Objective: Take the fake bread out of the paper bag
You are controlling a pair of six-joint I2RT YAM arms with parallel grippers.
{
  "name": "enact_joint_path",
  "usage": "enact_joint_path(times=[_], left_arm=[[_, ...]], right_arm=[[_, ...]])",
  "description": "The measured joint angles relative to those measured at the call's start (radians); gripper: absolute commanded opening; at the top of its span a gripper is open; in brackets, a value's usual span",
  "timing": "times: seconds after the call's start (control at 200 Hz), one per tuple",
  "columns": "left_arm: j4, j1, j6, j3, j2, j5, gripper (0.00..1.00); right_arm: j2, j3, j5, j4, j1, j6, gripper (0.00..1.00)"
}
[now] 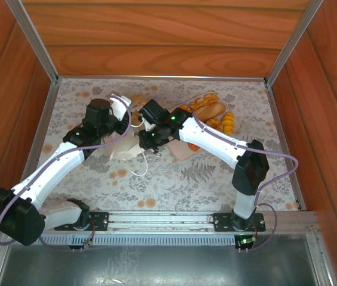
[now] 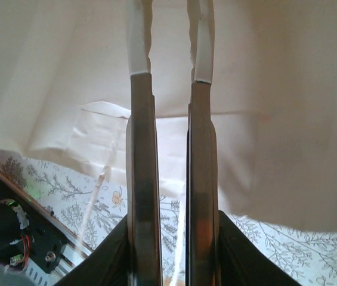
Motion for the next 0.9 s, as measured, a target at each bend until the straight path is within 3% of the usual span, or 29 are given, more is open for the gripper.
enact_joint_path(times=[0.425,0.9], left_arm=[[0.047,0.0,-0.005,0.0,0.021,-0.167,0.0],[0.079,0.012,-0.004,0.0,0.054,-0.22,0.0]], right_arm=[[-0.109,-0.137,-0.176,-0.022,-0.055,0.026,0.09],[-0.293,-0.287,-0.363,-0.008,-0.133,0.037,0.08]])
